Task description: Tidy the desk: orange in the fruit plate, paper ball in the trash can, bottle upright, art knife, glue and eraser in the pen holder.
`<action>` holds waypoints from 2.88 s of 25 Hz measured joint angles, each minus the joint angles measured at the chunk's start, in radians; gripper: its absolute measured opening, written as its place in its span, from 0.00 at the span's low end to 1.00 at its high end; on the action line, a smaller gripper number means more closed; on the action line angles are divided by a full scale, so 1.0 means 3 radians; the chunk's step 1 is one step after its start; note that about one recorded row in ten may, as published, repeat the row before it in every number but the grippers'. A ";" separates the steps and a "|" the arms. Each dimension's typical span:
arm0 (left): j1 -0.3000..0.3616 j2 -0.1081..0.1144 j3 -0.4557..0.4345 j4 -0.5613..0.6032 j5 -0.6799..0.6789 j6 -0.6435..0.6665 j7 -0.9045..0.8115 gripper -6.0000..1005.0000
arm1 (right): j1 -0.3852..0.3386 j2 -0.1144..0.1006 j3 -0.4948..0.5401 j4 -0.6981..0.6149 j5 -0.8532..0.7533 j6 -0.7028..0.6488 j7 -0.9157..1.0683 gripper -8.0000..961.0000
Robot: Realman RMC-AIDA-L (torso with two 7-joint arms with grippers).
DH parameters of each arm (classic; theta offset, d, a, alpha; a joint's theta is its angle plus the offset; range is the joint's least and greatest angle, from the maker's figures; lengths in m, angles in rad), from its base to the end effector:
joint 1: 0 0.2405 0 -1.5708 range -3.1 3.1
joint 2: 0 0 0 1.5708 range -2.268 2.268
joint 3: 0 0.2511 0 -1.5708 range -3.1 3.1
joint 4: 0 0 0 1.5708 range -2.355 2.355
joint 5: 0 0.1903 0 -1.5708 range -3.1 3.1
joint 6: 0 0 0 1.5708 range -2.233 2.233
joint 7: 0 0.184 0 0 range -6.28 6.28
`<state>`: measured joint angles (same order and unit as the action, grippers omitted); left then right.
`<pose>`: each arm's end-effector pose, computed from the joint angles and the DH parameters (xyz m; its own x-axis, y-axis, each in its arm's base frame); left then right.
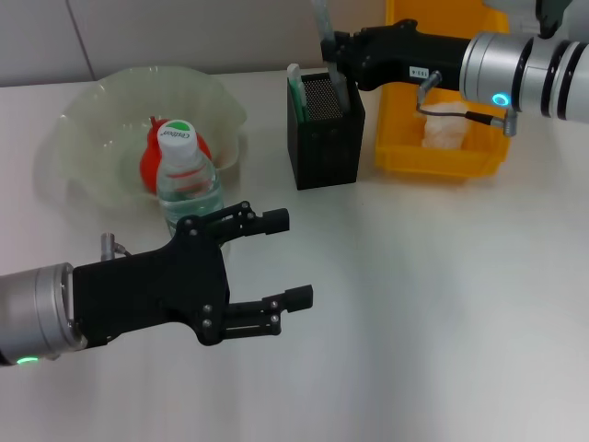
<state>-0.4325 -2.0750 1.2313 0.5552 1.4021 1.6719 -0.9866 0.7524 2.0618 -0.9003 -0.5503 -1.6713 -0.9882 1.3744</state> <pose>-0.1739 0.2676 -0.0585 0.7036 0.0208 0.7103 0.1051 -0.9916 -0.0750 0.1759 0.4443 -0.0282 0.7939 -0.2229 -0.5657 -0.5193 -0.7325 -0.4402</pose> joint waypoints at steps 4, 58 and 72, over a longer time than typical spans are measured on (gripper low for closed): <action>-0.0003 -0.0001 0.0007 -0.0020 -0.0004 -0.0002 0.0001 0.81 | -0.0001 0.0000 0.0000 0.0022 0.0001 0.0034 0.0000 0.15; -0.0080 0.0169 -0.0074 0.0011 0.0061 -0.0022 -0.0266 0.81 | -0.0808 0.0021 -0.0044 -0.1469 -0.0542 -0.1508 0.0294 0.86; -0.0064 0.0320 -0.0096 0.0053 0.0150 -0.0030 -0.0468 0.81 | -0.1468 0.0070 -0.0696 -0.2092 -0.0591 -0.2064 0.0350 0.86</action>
<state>-0.4516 -1.9791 1.2027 0.5712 1.4472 1.6628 -1.1271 0.3121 2.0828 -1.1091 -1.1779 -1.8487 -1.6075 1.4793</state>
